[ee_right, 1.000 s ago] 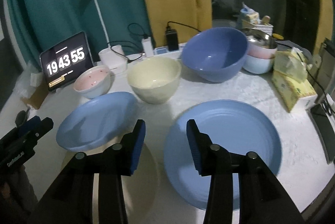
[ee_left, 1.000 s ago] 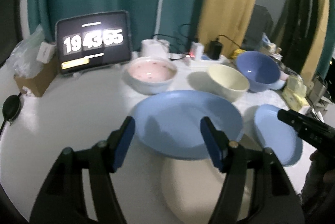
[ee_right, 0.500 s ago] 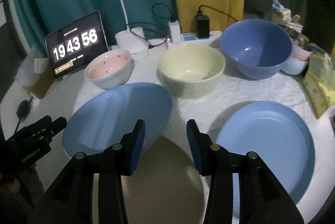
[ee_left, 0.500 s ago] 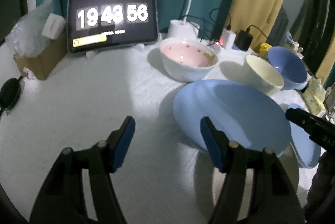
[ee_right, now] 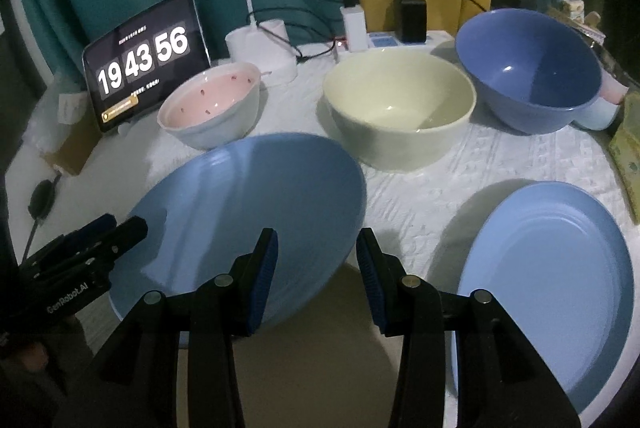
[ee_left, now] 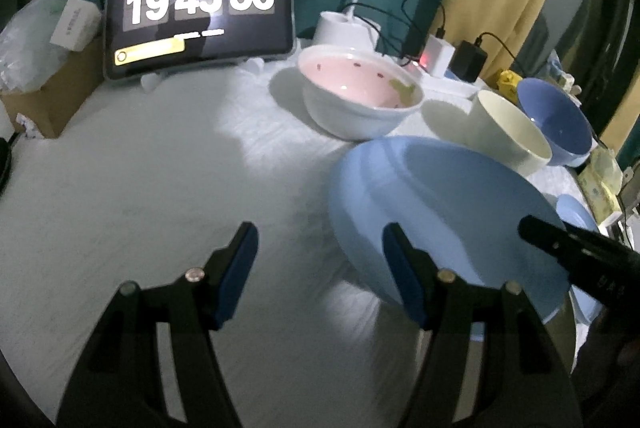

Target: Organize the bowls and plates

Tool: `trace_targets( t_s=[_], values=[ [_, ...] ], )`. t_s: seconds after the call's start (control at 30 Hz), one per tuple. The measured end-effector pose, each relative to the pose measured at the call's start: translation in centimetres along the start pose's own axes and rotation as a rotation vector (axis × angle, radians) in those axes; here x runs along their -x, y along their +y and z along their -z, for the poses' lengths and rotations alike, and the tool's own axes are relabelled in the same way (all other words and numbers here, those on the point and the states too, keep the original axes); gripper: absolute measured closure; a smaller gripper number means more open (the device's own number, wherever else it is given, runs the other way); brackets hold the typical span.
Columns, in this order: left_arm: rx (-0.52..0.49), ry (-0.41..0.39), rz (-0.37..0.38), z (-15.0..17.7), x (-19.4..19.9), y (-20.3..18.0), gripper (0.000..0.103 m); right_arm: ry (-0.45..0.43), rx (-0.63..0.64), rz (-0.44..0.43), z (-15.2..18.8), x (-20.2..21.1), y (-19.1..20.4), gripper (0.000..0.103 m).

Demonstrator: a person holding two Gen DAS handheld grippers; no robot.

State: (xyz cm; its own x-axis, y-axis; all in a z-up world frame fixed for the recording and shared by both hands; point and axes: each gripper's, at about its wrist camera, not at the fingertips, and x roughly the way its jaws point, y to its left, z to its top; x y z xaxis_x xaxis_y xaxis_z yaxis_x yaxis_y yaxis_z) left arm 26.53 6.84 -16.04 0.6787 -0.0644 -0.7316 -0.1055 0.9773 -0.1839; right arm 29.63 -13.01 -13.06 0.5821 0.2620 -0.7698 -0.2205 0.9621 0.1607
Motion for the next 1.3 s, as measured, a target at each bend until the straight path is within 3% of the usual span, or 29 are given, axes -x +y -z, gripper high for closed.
trace_targets(
  t_s=[0.03, 0.1, 0.17, 0.27, 1.3],
  values=[
    [-0.003, 0.0, 0.002, 0.0, -0.1, -0.1, 0.038, -0.001, -0.005, -0.005, 0.0, 0.0, -0.1, 0.06],
    [-0.007, -0.001, 0.016, 0.0, -0.1, -0.1, 0.049, -0.001, -0.002, -0.012, 0.0, 0.0, 0.0, 0.061],
    [-0.014, 0.008, 0.016, 0.0, -0.3, -0.3, 0.059, 0.0, 0.004, -0.002, 0.0, 0.0, 0.1, 0.072],
    [-0.026, 0.024, 0.027, 0.3, -0.4, -0.7, 0.065, 0.001, 0.018, -0.007, 0.2, 0.3, 0.5, 0.079],
    [-0.152, -0.07, 0.021, 2.8, 5.5, -7.4, 0.066, -0.109, -0.033, 0.018, 2.7, 7.3, -3.5, 0.081]
  ],
)
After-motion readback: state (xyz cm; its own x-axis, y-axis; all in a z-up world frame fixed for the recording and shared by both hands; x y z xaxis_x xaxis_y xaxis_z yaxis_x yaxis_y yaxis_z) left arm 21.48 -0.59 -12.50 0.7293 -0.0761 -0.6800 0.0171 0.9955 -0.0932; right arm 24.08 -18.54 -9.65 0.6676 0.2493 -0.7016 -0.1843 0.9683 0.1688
